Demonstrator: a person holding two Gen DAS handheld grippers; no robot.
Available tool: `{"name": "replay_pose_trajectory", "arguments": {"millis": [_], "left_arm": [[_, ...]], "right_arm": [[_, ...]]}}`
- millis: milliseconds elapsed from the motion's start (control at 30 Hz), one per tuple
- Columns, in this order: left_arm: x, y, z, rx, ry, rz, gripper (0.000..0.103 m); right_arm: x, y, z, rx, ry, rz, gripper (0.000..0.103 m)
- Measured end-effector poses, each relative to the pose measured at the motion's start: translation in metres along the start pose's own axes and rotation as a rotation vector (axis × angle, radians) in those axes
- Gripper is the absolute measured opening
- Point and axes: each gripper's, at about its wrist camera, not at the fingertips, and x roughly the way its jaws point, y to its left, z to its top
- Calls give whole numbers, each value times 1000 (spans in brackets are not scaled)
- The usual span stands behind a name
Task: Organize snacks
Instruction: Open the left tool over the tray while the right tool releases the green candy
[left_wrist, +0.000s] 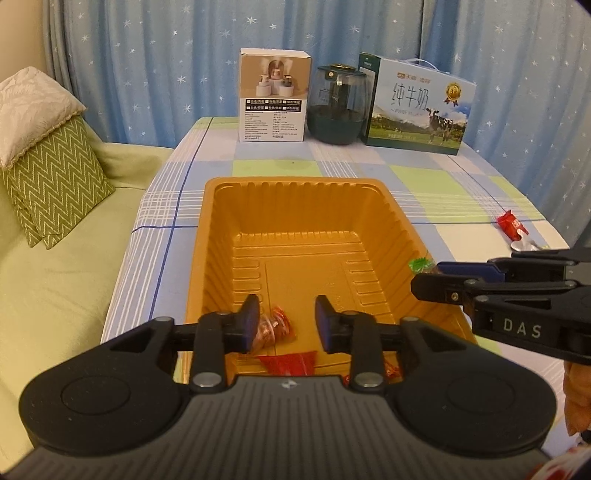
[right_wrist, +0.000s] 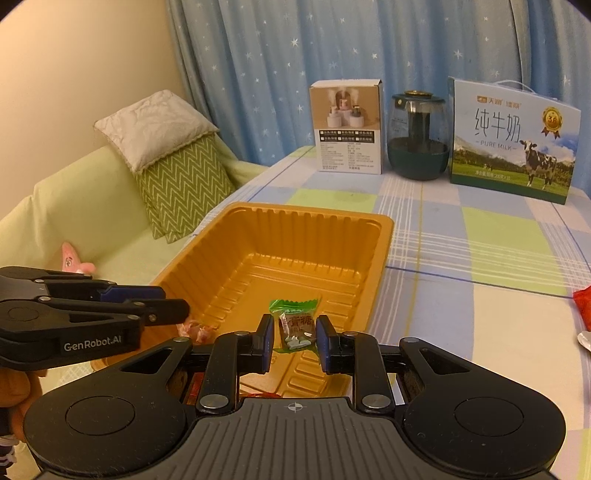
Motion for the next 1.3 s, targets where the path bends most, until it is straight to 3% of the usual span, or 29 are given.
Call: {"name": "replay_pose_trajectory", "arguments": {"millis": [567, 700, 833, 1100, 1167, 1233, 1300], "left_arm": [[-13, 7, -8, -43, -36, 51, 37], [-14, 10, -9, -57, -40, 53, 39], [-14, 10, -10, -57, -43, 53, 40], [-21, 0, -10, -52, -54, 50, 55], [-25, -3, -10, -53, -61, 41, 58], [-29, -8, -9, -52, -67, 31, 61], [-34, -16, -9, -44, -78, 24, 65]], "right_arm": [[1, 4, 1, 0, -9, 42, 25], [0, -1, 1, 39, -19, 36, 41], [-5, -7, 3, 57, -41, 17, 41], [-21, -17, -2, 83, -57, -31, 43], [-28, -20, -3, 83, -71, -49, 47], [-36, -24, -5, 81, -85, -68, 58], [-45, -28, -7, 81, -99, -93, 61]]}}
